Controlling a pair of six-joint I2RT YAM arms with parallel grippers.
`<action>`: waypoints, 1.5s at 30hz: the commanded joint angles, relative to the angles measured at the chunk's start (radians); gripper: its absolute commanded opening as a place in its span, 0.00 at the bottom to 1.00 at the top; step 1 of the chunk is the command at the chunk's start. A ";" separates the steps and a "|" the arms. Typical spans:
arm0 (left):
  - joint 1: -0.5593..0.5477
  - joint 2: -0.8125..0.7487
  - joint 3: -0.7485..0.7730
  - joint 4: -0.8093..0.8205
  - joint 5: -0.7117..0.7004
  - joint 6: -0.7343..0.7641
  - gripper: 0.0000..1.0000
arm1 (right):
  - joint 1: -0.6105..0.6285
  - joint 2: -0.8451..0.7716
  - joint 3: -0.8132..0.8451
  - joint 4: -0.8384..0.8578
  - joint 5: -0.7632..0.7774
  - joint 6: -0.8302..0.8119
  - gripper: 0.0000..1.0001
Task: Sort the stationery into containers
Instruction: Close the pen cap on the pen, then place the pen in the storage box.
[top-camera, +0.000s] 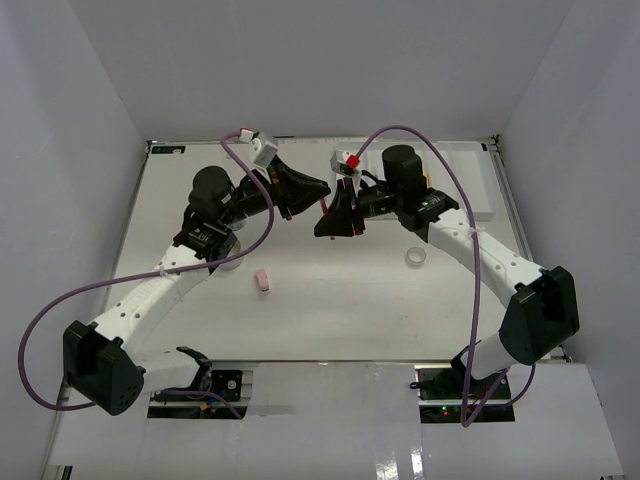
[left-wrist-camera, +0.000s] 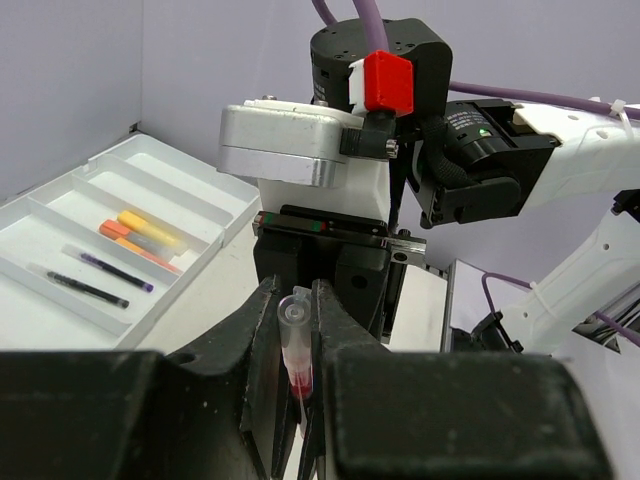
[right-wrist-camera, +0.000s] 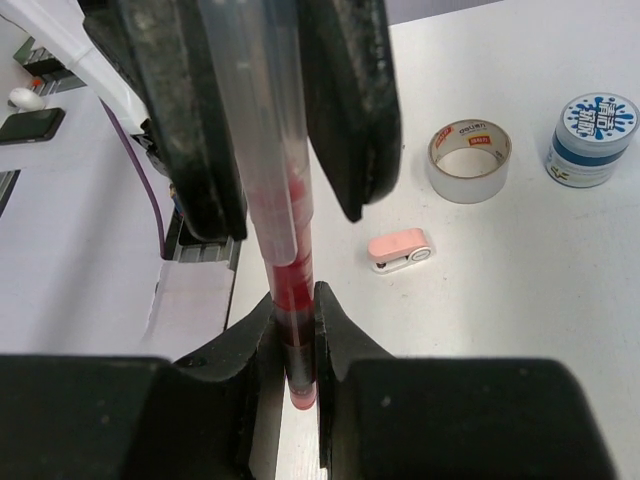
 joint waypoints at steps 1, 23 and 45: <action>-0.018 0.003 -0.066 -0.155 0.132 -0.028 0.00 | -0.031 -0.077 0.127 0.173 0.035 0.036 0.08; -0.024 0.018 -0.012 -0.189 0.065 -0.031 0.10 | -0.034 -0.060 0.070 0.214 0.015 0.075 0.08; -0.022 -0.028 0.022 -0.212 -0.087 0.062 0.95 | -0.105 0.037 -0.172 0.142 0.215 0.063 0.08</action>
